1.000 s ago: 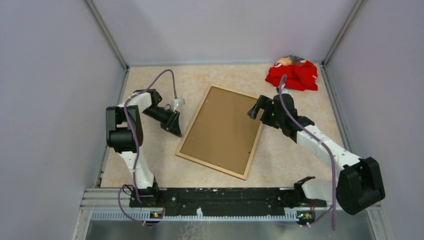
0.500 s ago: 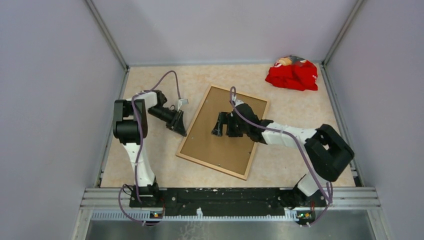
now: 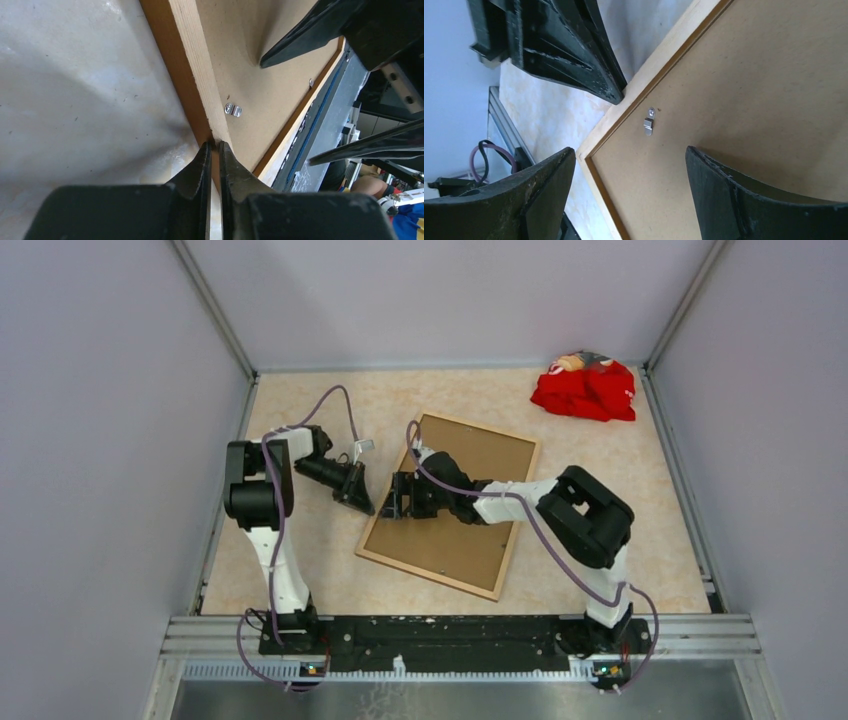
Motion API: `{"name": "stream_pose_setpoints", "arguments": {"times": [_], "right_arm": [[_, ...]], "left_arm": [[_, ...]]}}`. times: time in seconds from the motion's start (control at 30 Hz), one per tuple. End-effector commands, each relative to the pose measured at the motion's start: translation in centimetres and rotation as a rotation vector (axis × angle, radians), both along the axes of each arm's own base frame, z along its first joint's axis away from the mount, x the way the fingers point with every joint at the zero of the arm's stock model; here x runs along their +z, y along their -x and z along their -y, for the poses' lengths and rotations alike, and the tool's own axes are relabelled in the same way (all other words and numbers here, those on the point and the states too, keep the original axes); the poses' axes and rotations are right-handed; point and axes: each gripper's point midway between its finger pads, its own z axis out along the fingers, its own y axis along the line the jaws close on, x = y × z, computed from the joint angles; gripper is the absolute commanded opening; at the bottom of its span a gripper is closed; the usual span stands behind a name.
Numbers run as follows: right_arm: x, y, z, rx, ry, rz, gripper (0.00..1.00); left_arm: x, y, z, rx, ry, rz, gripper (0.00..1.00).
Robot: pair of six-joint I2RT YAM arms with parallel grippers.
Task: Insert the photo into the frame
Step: Install the photo frame at the center of the board.
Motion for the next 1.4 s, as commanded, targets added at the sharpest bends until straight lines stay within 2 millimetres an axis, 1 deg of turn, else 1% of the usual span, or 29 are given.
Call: {"name": "stream_pose_setpoints", "arguments": {"times": [0.0, 0.3, 0.47, 1.0, 1.37], "right_arm": [[1.7, 0.4, -3.1, 0.051, -0.076, 0.027, 0.80], [0.3, 1.3, -4.2, 0.062, -0.085, -0.021, 0.79], [-0.1, 1.7, -4.6, 0.069, -0.092, -0.040, 0.78], [-1.0, 1.7, -5.3, 0.068, -0.105, -0.085, 0.77], [-1.7, 0.9, -5.7, 0.032, -0.105, -0.086, 0.76]], "left_arm": [[-1.3, -0.2, -0.6, -0.028, -0.062, 0.063, 0.11], [-1.1, -0.3, -0.6, -0.026, -0.067, 0.072, 0.09], [-1.1, -0.3, -0.6, -0.026, -0.067, 0.077, 0.08], [-1.0, -0.3, -0.6, -0.025, -0.067, 0.080, 0.07], [-0.9, -0.3, -0.5, -0.024, -0.061, 0.080, 0.07]]}}
